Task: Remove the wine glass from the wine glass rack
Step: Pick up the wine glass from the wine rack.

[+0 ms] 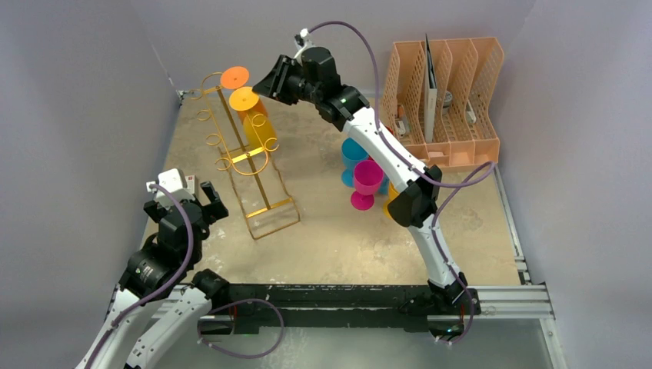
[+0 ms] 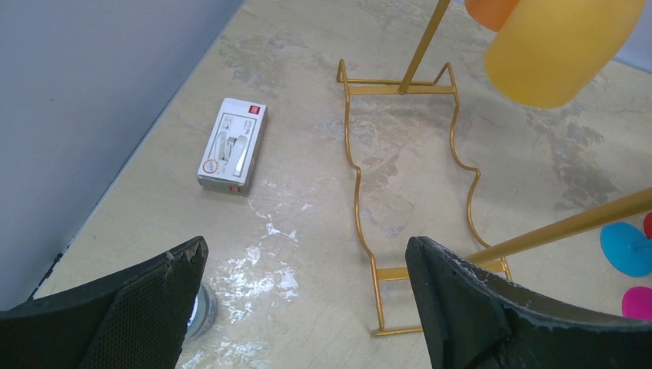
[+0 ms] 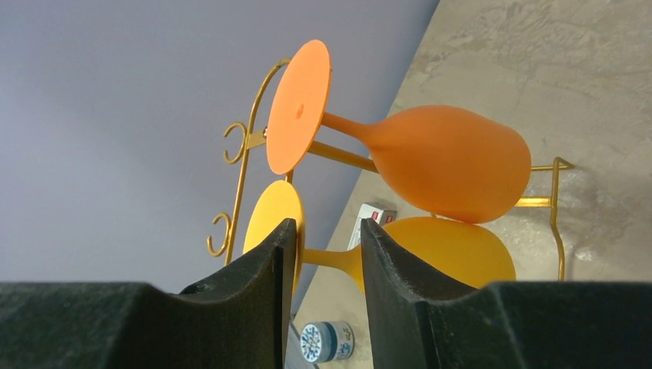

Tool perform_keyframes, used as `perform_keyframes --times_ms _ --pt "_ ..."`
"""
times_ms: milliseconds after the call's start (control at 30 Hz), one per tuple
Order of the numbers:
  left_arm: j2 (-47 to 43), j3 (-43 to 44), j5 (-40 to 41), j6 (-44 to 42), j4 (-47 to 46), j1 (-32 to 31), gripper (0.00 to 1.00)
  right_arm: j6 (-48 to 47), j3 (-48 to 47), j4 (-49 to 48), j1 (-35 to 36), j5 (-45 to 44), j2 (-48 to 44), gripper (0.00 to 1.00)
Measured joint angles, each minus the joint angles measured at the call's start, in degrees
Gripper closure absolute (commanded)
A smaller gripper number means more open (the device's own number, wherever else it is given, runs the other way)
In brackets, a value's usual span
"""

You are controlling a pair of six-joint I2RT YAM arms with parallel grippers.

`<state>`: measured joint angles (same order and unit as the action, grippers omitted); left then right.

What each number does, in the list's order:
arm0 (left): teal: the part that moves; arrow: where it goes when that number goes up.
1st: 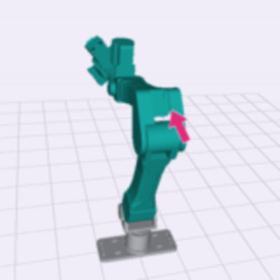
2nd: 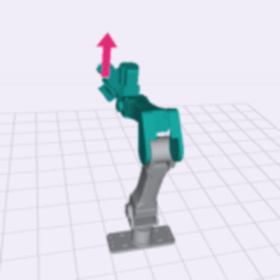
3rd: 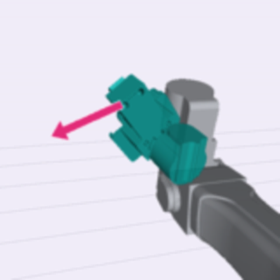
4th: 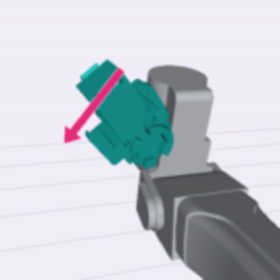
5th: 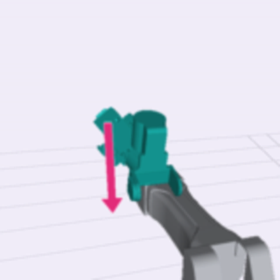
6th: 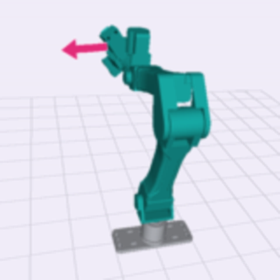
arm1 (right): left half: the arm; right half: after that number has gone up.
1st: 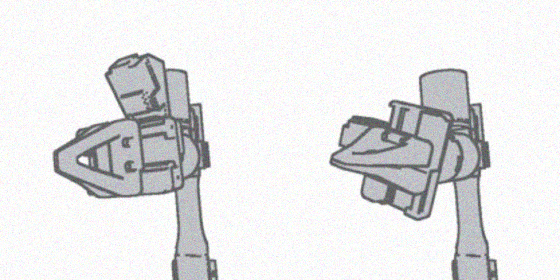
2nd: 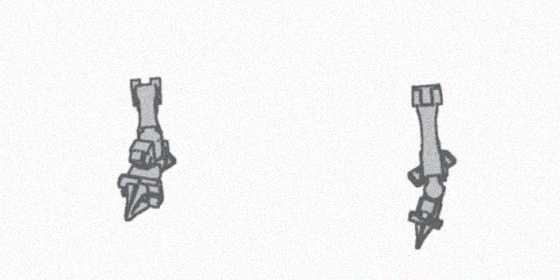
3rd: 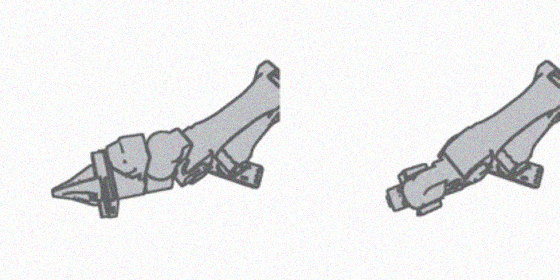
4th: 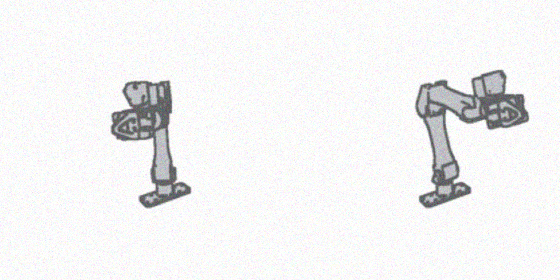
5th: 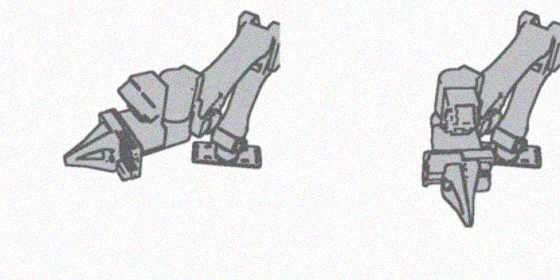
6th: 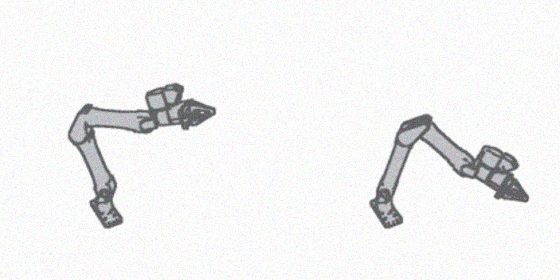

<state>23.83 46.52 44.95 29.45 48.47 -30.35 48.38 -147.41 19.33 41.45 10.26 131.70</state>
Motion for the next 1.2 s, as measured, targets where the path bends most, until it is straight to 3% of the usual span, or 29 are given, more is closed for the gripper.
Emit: perform_keyframes --times_ms 200,333,633,733,1200 --pt "0.2 0.0 0.0 0.0 0.1 0.0 0.01 0.8 0.0 -0.3 0.2 1.3 0.2 0.59" --pt "0.2 0.0 0.0 0.0 0.1 0.0 0.01 0.8 0.0 -0.3 0.2 1.6 0.2 0.64" --pt "0.2 0.3 0.0 0.2 0.5 0.0 0.01 3.2 0.0 -0.4 0.2 6.0 0.2 0.88" --pt "0.2 0.3 0.0 0.2 0.5 0.0 0.01 3.7 0.0 -0.5 0.2 6.1 0.2 1.0" --pt "-0.2 0.9 0.0 1.3 0.7 0.0 0.02 4.9 1.9 -1.7 0.0 5.9 -1.6 1.0"
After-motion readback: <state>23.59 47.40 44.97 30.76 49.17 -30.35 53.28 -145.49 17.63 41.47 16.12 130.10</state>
